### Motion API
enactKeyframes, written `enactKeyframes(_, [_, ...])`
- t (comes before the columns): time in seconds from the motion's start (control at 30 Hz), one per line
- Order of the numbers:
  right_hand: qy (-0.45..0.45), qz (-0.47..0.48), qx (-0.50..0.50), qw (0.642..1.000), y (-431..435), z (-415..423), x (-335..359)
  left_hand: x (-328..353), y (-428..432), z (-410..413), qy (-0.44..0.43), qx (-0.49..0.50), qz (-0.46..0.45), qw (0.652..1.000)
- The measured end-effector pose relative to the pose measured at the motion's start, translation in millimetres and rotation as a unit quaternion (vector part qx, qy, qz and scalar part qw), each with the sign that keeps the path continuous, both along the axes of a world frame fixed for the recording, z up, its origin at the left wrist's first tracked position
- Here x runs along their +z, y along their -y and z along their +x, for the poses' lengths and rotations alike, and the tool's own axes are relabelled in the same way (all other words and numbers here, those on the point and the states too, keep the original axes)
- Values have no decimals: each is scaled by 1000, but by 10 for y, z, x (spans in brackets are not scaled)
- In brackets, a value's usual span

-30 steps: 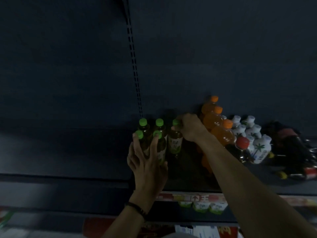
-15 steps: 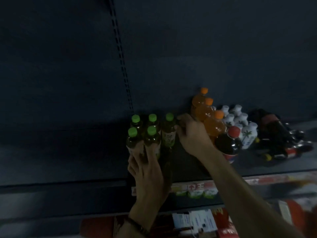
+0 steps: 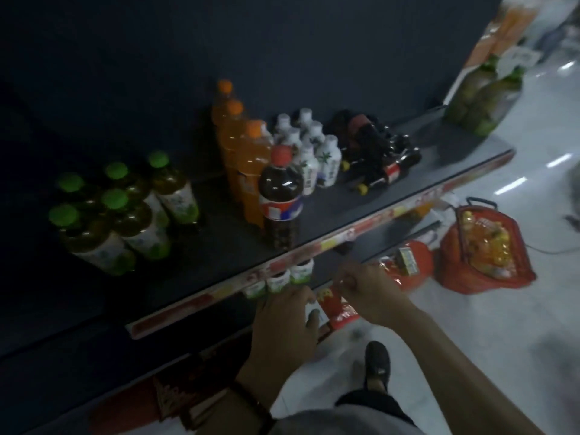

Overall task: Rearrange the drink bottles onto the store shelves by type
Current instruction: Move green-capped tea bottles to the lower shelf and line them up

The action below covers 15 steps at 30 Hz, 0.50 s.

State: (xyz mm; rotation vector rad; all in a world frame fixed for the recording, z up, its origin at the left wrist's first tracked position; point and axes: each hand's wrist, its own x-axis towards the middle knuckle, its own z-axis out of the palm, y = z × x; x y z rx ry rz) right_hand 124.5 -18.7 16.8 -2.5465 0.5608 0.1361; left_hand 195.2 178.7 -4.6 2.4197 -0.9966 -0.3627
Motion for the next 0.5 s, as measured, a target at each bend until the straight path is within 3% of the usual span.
enactKeyframes(0.2, [-46,71,-43,995,1311,-279,-467,-297,1231,-225,-27,-5,36,999])
enactKeyframes(0.5, [-100,84,-77,988,3624,-323,-1161,-1027,3526,-333,-126,17,121,985])
